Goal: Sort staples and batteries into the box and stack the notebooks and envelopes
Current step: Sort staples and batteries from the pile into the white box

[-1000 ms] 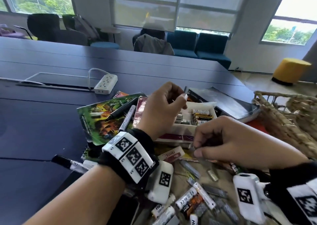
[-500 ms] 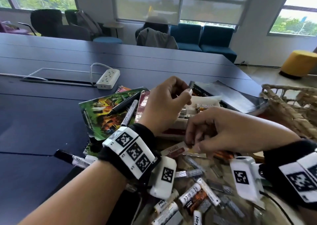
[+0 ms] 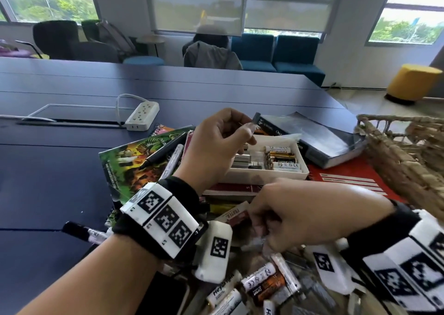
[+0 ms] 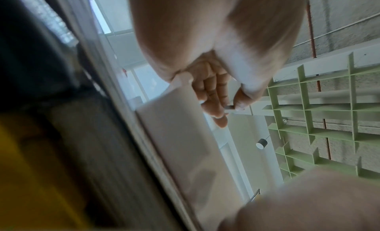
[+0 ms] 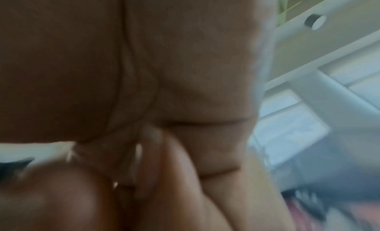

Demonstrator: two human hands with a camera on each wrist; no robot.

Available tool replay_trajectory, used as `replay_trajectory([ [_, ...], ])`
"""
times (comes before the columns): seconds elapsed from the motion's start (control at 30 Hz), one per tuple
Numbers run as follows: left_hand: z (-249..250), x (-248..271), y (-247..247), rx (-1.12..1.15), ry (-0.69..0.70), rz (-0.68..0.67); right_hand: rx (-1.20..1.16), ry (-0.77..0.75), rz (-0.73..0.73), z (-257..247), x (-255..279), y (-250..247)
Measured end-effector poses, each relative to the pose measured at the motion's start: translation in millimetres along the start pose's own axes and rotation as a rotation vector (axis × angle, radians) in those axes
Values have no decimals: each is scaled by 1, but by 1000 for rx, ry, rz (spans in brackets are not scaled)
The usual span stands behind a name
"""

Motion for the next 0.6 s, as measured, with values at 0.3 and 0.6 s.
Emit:
replay_trajectory([
  [0.3,15,-4,-22,-317,104,71,-12,-14,420,9,29,-61],
  [0.6,16,-3,-18,-849,26,15,-139,107,921,49,27,-66],
])
Point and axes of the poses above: each hand's wrist, its own x-axis away from the middle knuckle, its own y-axis out of the palm, z = x × y, the point moved 7 cm from there along -x, towards the middle knuckle, and after that the axes turned 15 degrees about -y, right-handed, at the moved point
